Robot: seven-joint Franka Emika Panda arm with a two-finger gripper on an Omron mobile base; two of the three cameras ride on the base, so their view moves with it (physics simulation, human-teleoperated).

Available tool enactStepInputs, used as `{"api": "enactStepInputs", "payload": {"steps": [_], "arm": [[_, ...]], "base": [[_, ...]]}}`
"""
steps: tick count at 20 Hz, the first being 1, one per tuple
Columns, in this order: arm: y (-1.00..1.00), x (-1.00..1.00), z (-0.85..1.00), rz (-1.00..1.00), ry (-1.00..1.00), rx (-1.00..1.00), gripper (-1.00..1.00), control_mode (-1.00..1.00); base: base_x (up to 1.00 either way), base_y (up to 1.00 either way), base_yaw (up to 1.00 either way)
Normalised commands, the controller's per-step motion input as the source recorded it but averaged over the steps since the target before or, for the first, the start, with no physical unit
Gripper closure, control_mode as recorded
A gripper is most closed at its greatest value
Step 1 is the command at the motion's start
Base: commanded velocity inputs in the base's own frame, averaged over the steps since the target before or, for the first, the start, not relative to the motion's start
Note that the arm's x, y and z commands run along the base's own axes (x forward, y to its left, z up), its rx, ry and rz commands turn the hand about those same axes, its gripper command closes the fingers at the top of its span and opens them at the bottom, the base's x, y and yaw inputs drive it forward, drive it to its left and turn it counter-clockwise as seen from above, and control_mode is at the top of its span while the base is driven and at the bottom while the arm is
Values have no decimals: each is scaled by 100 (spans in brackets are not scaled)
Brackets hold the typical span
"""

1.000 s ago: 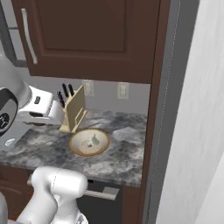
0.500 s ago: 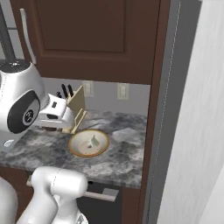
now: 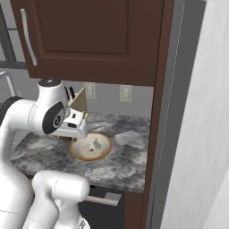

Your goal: Take the garlic, peach, and pear from the freezer and place them in the bowl on the counter.

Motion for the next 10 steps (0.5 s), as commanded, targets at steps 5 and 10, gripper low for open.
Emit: {"api": "enactStepInputs", "payload": {"steps": [5, 10], "arm": [[0, 68, -79, 0, 4, 0, 100, -100], [0, 48, -57, 0, 0, 0, 100, -100]], "base": [[0, 0, 0], [0, 0, 0]]}}
